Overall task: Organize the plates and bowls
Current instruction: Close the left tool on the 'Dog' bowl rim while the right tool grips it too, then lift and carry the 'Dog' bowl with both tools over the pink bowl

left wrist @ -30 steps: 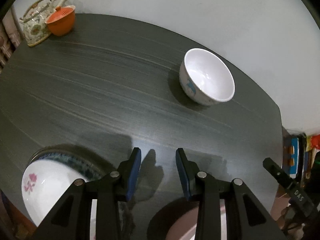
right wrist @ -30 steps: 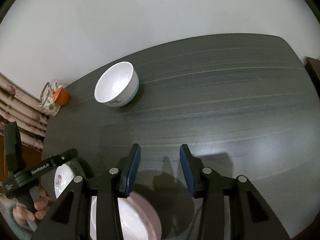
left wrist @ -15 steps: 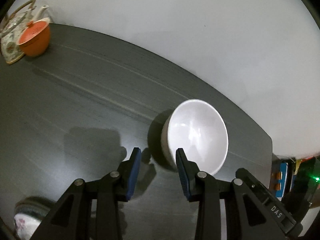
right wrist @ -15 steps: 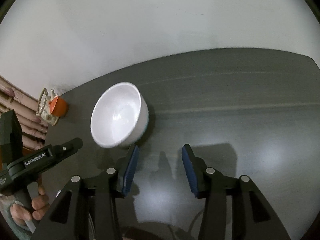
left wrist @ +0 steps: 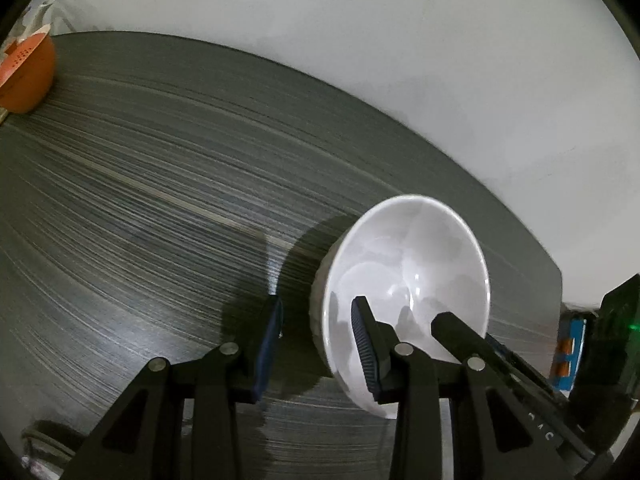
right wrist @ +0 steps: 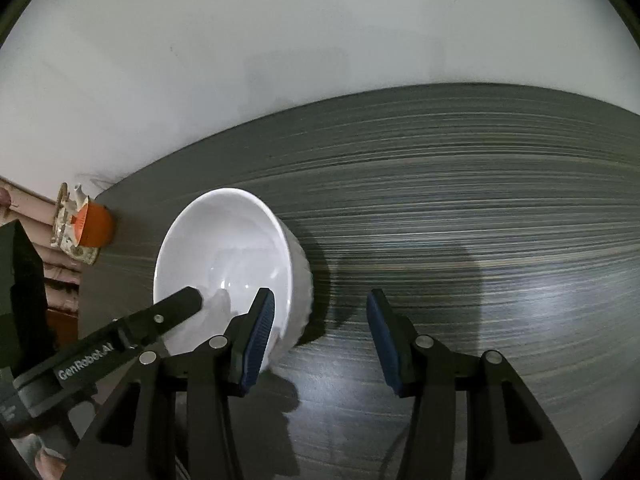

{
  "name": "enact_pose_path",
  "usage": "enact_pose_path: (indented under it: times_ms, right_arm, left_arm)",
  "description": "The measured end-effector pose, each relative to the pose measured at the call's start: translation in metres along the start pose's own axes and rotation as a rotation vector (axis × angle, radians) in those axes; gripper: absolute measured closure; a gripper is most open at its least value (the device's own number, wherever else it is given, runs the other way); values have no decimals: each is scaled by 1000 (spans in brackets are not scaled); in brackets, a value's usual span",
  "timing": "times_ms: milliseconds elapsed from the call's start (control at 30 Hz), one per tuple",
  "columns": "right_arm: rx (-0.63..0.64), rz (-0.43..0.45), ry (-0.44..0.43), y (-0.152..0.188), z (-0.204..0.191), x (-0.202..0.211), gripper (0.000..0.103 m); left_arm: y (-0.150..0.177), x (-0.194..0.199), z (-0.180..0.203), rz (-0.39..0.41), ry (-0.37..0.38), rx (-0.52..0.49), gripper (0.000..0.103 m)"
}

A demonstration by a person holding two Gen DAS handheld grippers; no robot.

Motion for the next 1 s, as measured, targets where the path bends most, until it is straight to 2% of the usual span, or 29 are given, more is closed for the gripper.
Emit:
enact_pose_path:
  times_ms: [100,200,333,367,633,1000]
  right_arm:
    - [-6,-13,-5,2,-2,-6,59]
    - [-8,-20,-12,4,-1,-7,66]
    - [10,-24,-35,7,-6,-5,83]
    - [14,-24,-24,7,-7,-4,84]
    - [27,-2,-2,24,-3,21,83]
    - [28,79,-33,52,6,97,83]
  left_arm:
    - [3,-5,0,-12,-7,-6,69]
    - [6,-7,7,-4,7,-19,80]
    - [9,-7,12,-14,-3,-43,84]
    - [11,-7,15,-17,-7,-49,84]
    - [32,16,36,-2,-9,-97,84]
    - [65,77,71,73,-7,-169,84]
Point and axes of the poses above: each gripper's, at about its wrist camera, not at the fingertips, and x roughly against the way its jaws point, z to its right, y to its underside, the point moved 5 cm from there along -x, roughly the way its jaws point, and after that the axes turned 11 degrees about -x, right-handed, at the moved point
